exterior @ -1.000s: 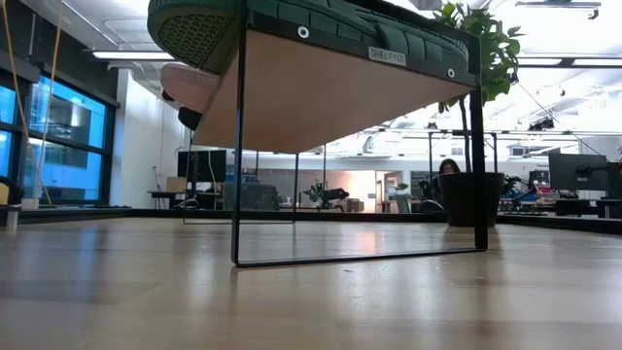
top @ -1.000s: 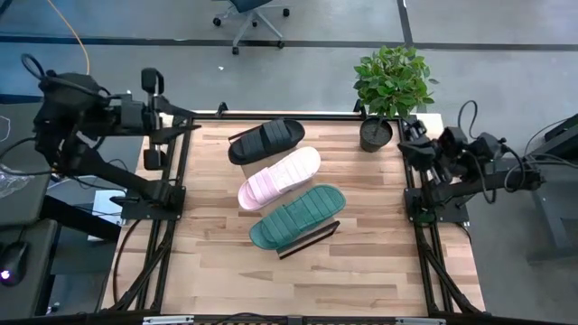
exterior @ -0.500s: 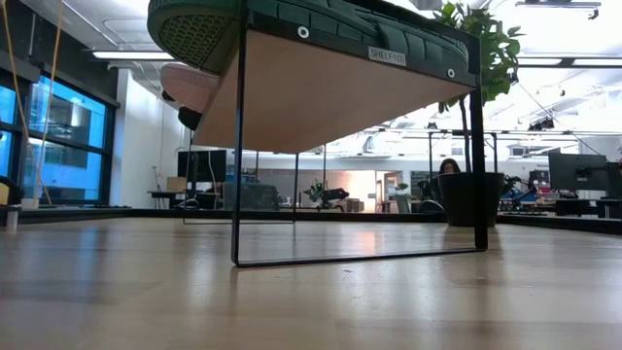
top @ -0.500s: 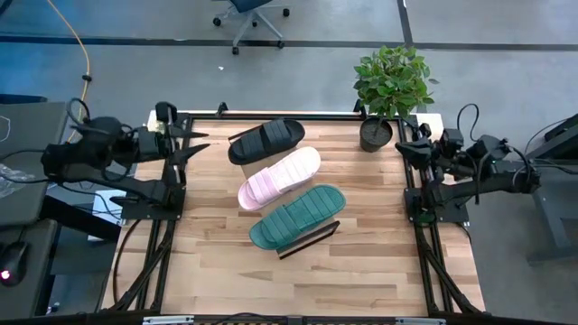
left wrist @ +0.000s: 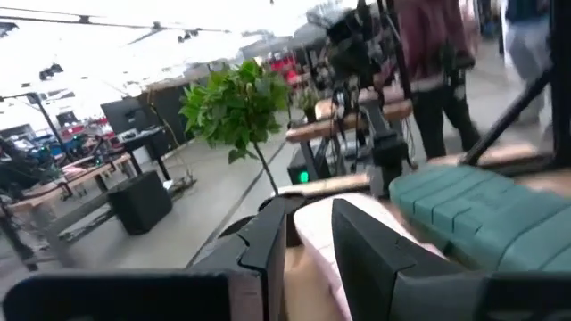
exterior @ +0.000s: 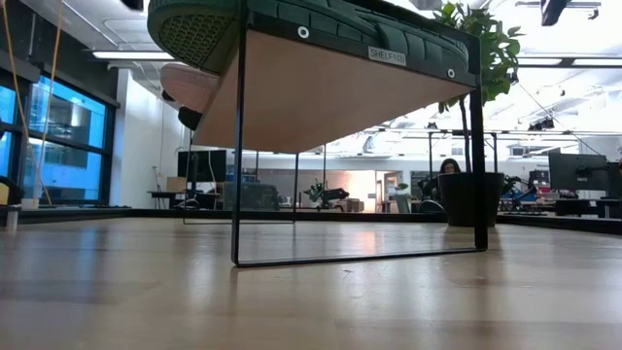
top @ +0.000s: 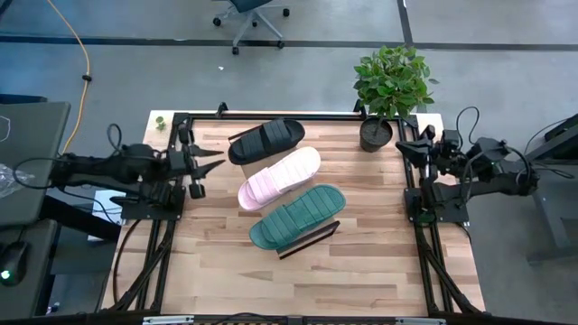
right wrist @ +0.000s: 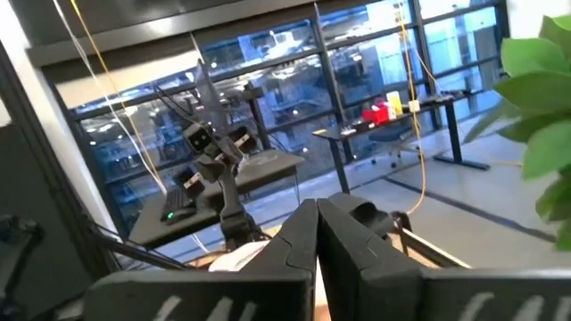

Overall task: Pick and place slides into the shelf
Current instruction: Return to Home Position

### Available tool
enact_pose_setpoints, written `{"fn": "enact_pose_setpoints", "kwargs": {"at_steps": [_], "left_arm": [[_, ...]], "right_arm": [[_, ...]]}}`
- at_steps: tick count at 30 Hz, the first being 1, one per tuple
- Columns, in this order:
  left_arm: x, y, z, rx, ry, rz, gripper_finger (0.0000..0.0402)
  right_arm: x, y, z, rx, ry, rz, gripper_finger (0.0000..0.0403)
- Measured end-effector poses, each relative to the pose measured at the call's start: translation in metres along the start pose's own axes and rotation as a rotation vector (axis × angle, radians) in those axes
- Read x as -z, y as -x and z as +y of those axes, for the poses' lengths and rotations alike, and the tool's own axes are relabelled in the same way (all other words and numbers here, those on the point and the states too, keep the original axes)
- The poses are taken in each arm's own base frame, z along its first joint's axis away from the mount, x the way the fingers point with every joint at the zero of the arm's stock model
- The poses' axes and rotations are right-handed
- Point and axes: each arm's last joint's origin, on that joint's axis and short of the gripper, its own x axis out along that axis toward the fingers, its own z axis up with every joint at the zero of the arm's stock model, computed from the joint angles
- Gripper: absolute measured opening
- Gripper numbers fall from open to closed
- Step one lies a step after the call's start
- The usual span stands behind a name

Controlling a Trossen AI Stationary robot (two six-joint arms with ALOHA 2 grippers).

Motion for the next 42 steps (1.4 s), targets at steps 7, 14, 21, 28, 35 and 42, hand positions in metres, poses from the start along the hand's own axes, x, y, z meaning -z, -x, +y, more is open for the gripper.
{"fn": "enact_pose_setpoints", "kwargs": {"at_steps": [7, 14, 21, 28, 35, 42], "left_arm": [[0.030, 0.001, -0.012, 0.023, 0.076, -0.149, 0.0083], [0.050, 0.007, -0.019, 0.041, 0.114, -0.288, 0.0083], [0.078, 0.015, -0.025, 0.011, 0.147, -0.360, 0.0083], [0.089, 0.018, -0.028, 0.009, 0.159, -0.365, 0.0083], [0.096, 0.019, -0.030, 0.000, 0.137, -0.373, 0.0083], [0.101, 0.018, -0.033, 0.039, 0.116, -0.325, 0.0083]], "right_arm": [[0.014, 0.005, -0.005, -0.012, -0.110, 0.009, 0.0000], [0.029, 0.001, -0.007, -0.022, -0.198, -0.013, 0.0000], [0.025, 0.000, -0.006, -0.032, -0.191, -0.071, 0.0000], [0.025, 0.000, -0.006, -0.031, -0.194, -0.072, 0.0000], [0.025, 0.000, -0.006, -0.019, -0.211, -0.076, 0.0000], [0.025, 0.000, -0.006, -0.008, -0.210, -0.080, 0.0000]]}}
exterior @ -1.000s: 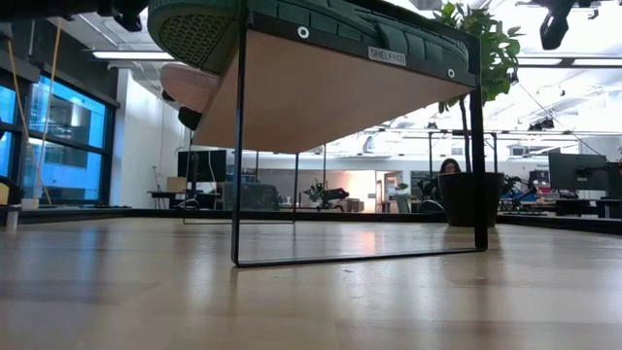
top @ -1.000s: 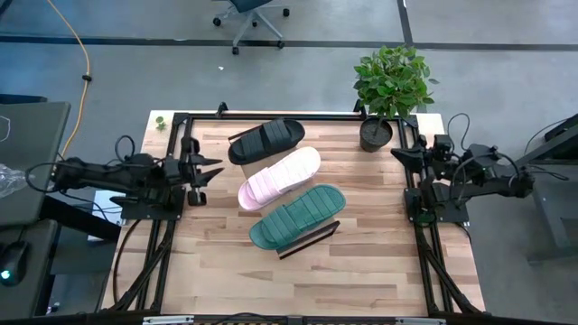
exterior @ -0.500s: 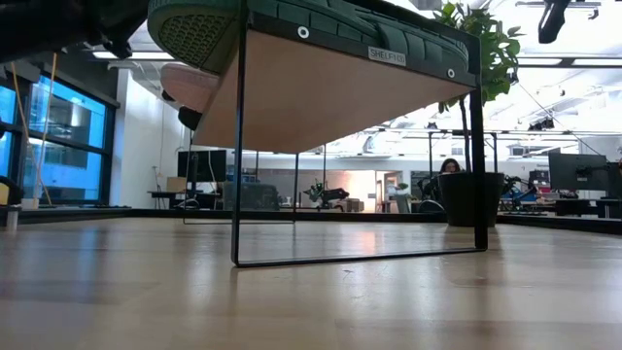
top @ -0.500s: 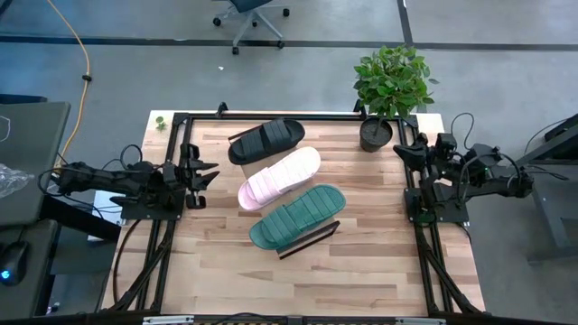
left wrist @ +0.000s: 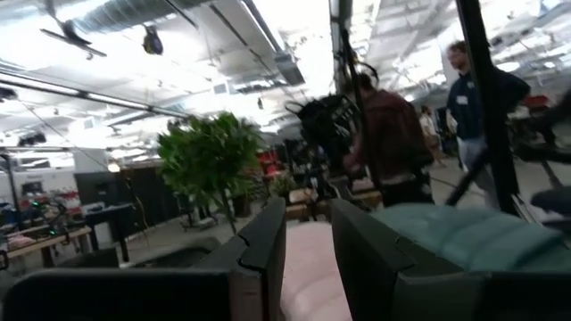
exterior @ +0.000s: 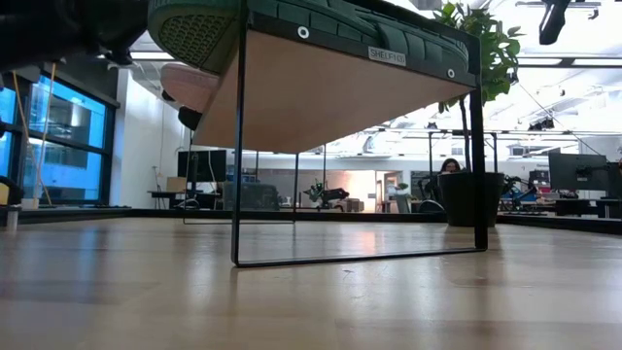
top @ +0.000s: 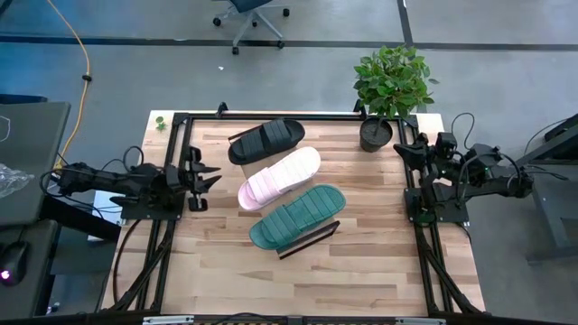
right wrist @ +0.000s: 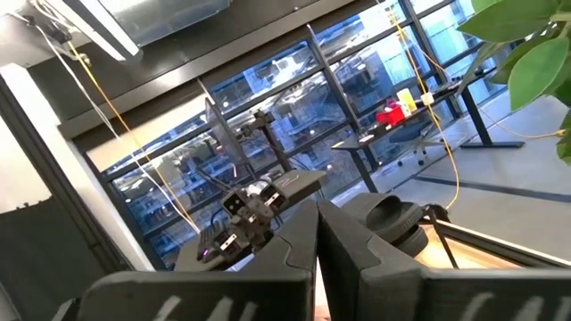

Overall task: Pick and place slides into the shelf
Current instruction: Return to Home Position

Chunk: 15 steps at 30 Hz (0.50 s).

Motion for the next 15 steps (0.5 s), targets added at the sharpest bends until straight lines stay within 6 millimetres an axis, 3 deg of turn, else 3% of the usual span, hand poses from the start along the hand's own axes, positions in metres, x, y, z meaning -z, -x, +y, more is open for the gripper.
{"fn": "enact_pose_setpoints", "kwargs": {"at_steps": [15], "left_arm": [[0.027, 0.005, -0.010, 0.157, 0.069, 0.274, 0.0083]], "right_arm": [[0.000, 0.000, 0.000, 0.000, 0.003, 0.001, 0.0000]]}}
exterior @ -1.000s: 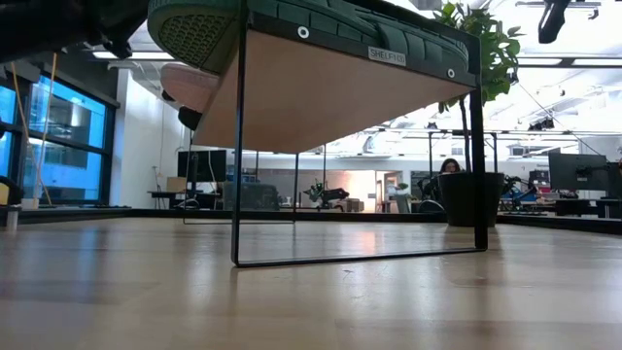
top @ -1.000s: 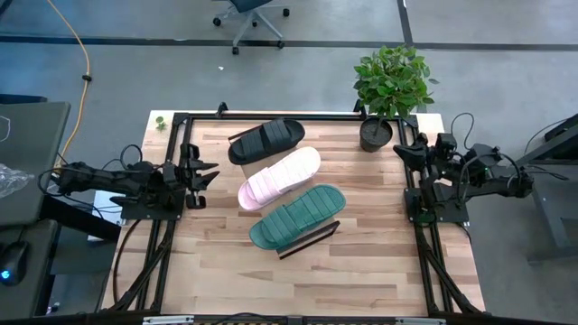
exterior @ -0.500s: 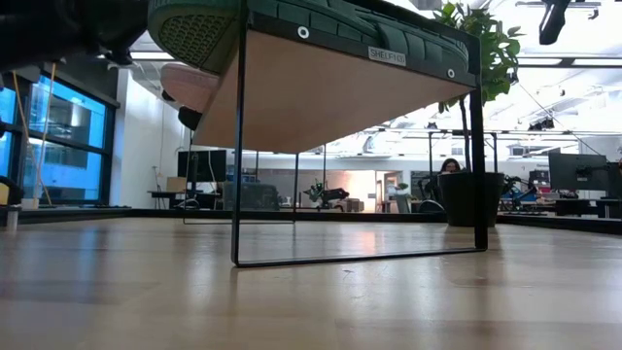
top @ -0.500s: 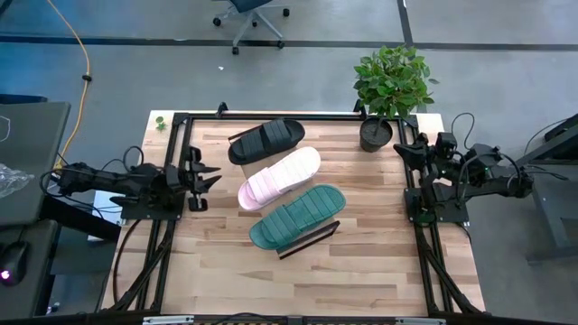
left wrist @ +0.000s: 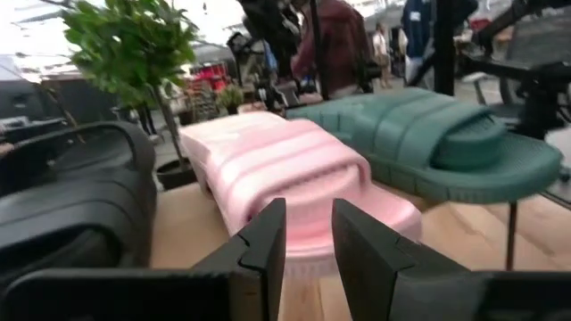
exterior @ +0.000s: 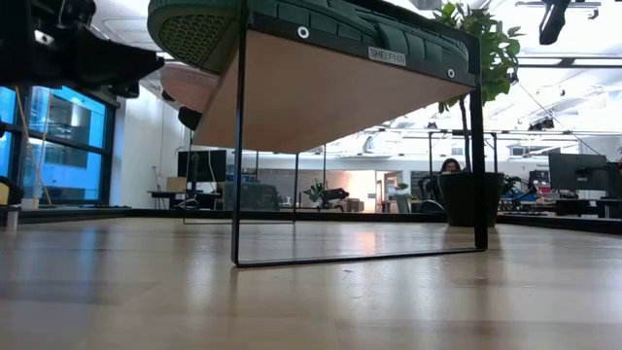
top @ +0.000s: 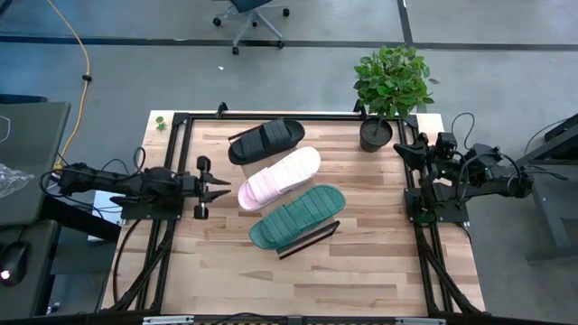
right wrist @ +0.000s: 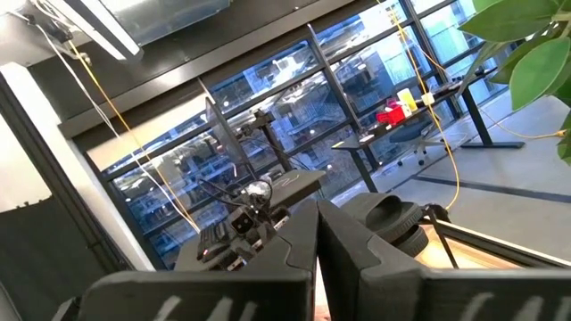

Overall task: Pick and place slides into the shelf
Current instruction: Return to Home Position

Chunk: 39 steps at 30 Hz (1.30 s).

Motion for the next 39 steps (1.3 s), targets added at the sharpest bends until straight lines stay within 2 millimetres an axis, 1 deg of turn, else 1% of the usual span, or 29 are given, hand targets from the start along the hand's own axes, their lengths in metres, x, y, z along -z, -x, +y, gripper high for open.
{"fn": "enact_pose_setpoints", "kwargs": {"at_steps": [5, 11, 18, 22, 30, 34, 36, 39], "left_arm": [[0.004, 0.000, -0.002, 0.050, -0.005, 0.039, 0.0083], [0.010, 0.001, -0.003, 0.070, -0.012, 0.102, 0.0083], [0.015, 0.007, -0.004, 0.102, -0.014, 0.144, 0.0083], [0.012, 0.009, -0.004, 0.111, -0.025, 0.107, 0.0083], [0.012, 0.009, -0.004, 0.111, -0.028, 0.107, 0.0083], [0.012, 0.009, -0.004, 0.110, -0.037, 0.107, 0.0083], [0.012, 0.009, -0.004, 0.111, -0.037, 0.106, 0.0083], [0.012, 0.009, -0.004, 0.111, -0.038, 0.106, 0.0083]], "right_arm": [[0.000, 0.000, 0.000, -0.001, -0.006, 0.001, 0.0000], [0.000, 0.000, 0.000, -0.002, -0.027, 0.002, 0.0000], [0.000, 0.000, 0.000, -0.009, -0.029, 0.005, 0.0000], [0.000, 0.000, 0.000, -0.009, -0.037, 0.005, 0.0000], [0.000, 0.000, 0.001, -0.019, -0.036, 0.008, 0.0000], [-0.002, 0.000, 0.003, -0.062, -0.024, -0.004, 0.0000], [-0.005, 0.001, 0.005, -0.111, -0.006, -0.024, 0.0000], [-0.012, 0.006, 0.007, -0.192, 0.037, -0.082, 0.0000]]}}
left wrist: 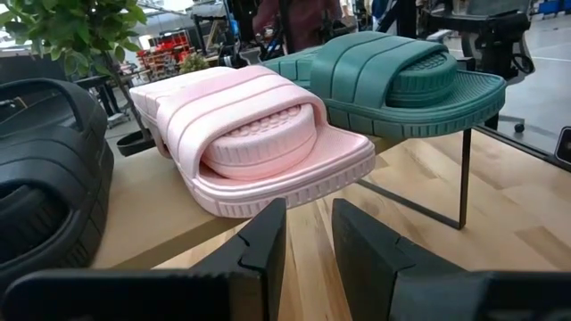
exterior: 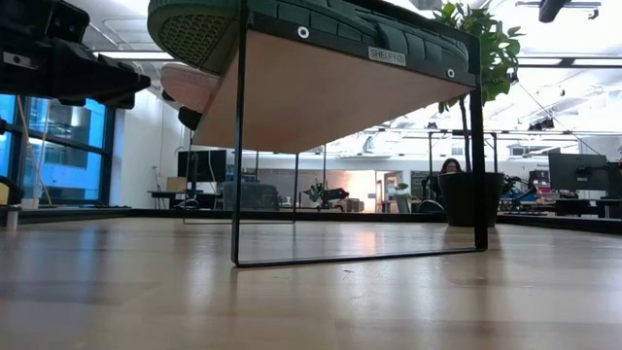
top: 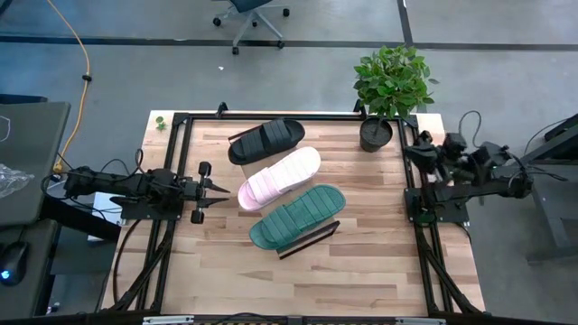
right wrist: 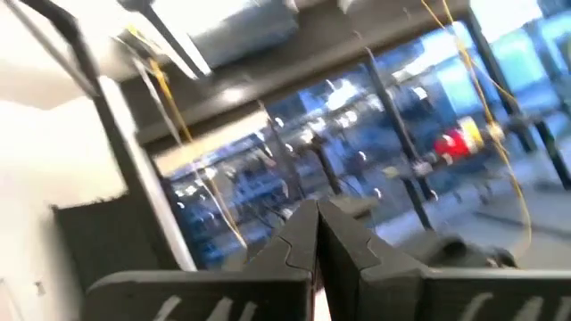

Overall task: Pick and place slides into the shelf
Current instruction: Return to Home Position

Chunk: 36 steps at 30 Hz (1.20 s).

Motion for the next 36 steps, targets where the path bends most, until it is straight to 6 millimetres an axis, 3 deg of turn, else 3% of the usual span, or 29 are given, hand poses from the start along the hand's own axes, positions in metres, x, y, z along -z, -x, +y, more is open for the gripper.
{"fn": "enact_pose_setpoints", "kwargs": {"at_steps": [6, 16, 23, 29, 36], "left_arm": [[0.000, 0.000, 0.000, 0.000, 0.000, 0.000, 0.0083], [0.000, 0.000, 0.000, -0.001, -0.001, -0.001, 0.0083], [0.000, 0.000, 0.000, -0.001, -0.001, -0.001, 0.0083], [0.000, 0.000, 0.000, -0.002, -0.001, -0.001, 0.0083], [0.000, 0.000, 0.000, -0.004, -0.001, 0.000, 0.0083]], "right_arm": [[-0.012, 0.026, -0.002, -0.059, 0.072, -0.090, 0.0000], [-0.011, 0.022, 0.002, -0.184, 0.237, -0.156, 0.0000], [0.037, 0.014, -0.011, -0.207, 0.238, -0.301, 0.0000], [0.074, 0.020, -0.025, -0.215, 0.232, -0.435, 0.0000], [0.081, 0.021, -0.026, -0.250, 0.266, -0.415, 0.0000]]}}
